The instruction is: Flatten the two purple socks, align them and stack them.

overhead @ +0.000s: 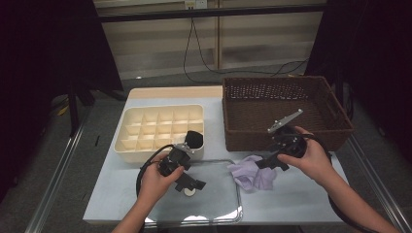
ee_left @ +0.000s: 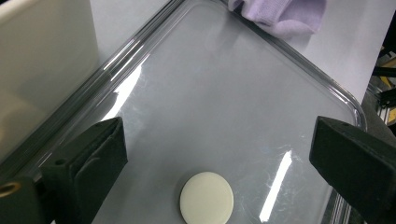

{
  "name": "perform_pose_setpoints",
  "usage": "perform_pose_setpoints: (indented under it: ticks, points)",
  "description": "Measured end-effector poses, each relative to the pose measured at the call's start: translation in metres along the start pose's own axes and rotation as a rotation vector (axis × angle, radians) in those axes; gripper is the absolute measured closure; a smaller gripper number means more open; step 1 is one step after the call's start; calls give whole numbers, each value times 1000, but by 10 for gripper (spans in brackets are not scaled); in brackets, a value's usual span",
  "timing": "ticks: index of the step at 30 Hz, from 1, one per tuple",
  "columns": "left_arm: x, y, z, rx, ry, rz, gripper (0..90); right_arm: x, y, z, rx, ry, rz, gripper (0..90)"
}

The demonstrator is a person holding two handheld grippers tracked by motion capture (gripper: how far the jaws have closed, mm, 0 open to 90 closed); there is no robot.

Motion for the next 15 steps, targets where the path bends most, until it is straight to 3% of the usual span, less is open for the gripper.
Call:
perform_pose_setpoints:
  ticks: [2,4,15]
  points:
    - [1,0,0,6,1,4,41,-1,-4,3,3,1,2,160]
    - [3,1,-2,37,5,44,41,-2,-8,7,11,-16,-1,156]
    - [1,2,2,24,-1,32,41,2,-18,17,4,-11,-4,150]
Point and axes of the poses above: each handheld gripper's, and its own axes: z roughly forward along the jaws, y roughly out of its top, x roughly to its left, the point moved 2 cm from there along z, roughly forward along the jaws, and after that the axes turned 9 degrees about -z, right-handed, at the moved point
